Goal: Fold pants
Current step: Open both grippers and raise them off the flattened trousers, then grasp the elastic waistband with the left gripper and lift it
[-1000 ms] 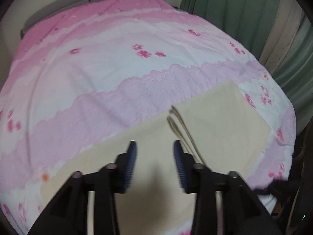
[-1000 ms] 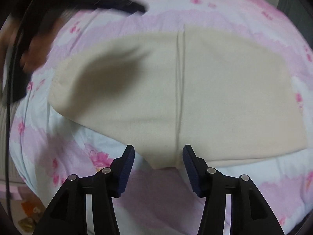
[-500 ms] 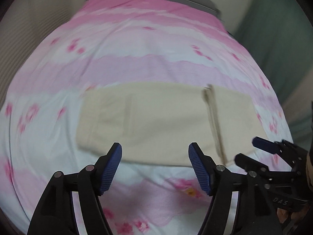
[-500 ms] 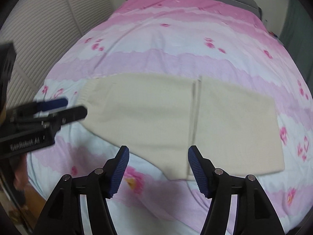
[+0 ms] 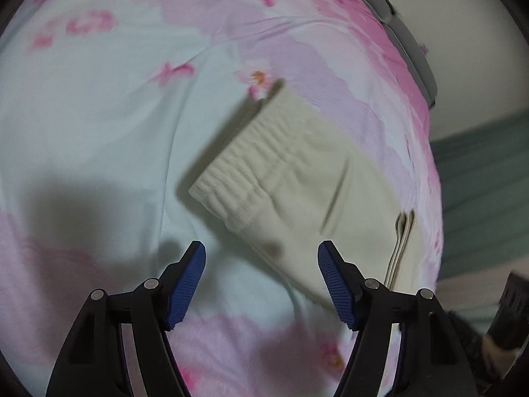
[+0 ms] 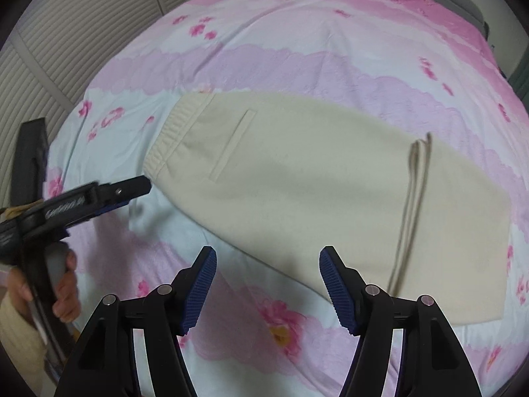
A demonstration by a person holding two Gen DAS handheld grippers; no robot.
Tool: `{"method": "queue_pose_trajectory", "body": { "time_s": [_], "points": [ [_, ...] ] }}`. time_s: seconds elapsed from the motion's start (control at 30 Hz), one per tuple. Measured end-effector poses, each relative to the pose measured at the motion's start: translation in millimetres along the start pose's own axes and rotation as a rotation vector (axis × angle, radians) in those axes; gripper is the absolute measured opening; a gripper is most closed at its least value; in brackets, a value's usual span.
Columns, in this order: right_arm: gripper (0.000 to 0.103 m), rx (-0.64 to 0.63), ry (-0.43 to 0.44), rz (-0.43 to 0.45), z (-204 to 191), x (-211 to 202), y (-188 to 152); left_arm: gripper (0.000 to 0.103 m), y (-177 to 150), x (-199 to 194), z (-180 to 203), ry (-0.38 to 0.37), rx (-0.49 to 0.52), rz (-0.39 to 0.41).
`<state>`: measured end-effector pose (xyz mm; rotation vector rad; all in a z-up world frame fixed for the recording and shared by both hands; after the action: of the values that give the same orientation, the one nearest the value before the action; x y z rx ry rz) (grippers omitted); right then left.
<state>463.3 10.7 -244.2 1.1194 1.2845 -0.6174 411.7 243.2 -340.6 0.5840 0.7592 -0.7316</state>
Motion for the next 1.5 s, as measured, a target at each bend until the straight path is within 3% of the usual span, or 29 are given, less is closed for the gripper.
{"method": "queue_pose_trajectory", "body": {
  "time_s": [0.3, 0.37, 0.47, 0.57, 0.63, 0.7, 0.77, 0.9, 1.03, 1.3, 1.5],
  "points": [
    [0.066, -0.013, -0.001, -0.058, -7, 37, 8, 0.069, 22, 50, -21, -0.098, -0.118, -0.047],
    [0.066, -0.011, -0.007, -0.061, -6, 39, 10, 0.071, 29, 57, -15, -0.083, -0.101, -0.047],
    [0.066, -0.003, -0.018, -0.052, 0, 39, 13, 0.085, 36, 73, -5, -0.041, -0.063, -0.080],
    [0.066, 0.015, -0.033, -0.041, 9, 36, 14, 0.084, 40, 76, 5, 0.007, -0.056, -0.078],
    [0.066, 0.039, -0.040, -0.038, 17, 34, 13, 0.070, 39, 67, 11, 0.031, -0.063, -0.054],
    [0.066, 0.058, -0.040, -0.030, 24, 31, 12, 0.046, 40, 53, 21, 0.053, -0.041, -0.024],
    [0.066, 0.067, -0.047, -0.019, 31, 26, 9, 0.036, 41, 36, 35, 0.063, 0.004, 0.004],
    [0.066, 0.085, -0.052, 0.014, 46, 8, 3, 0.027, 38, 2, 79, 0.099, 0.152, 0.070],
    [0.066, 0.134, -0.052, 0.054, 69, -17, -4, 0.024, 28, -25, 139, 0.126, 0.295, 0.125],
    [0.065, 0.250, -0.079, 0.182, 136, -93, -27, 0.016, -9, -59, 269, -0.005, 0.513, 0.160],
    [0.065, 0.361, -0.115, 0.289, 201, -150, -66, 0.015, -51, -37, 365, -0.059, 0.641, 0.128]
  ]
}}
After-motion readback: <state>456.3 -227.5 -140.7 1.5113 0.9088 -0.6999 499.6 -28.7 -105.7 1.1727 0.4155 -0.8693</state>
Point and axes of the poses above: each gripper's, at about its wrist camera, not at the fingertips, and x roughly the way its jaws point, z to its right, y to its top, the point moved 2 cm from there along x, roughly the way its jaws point, and after that the axes turned 2 degrees about x, right-handed, at the moved point
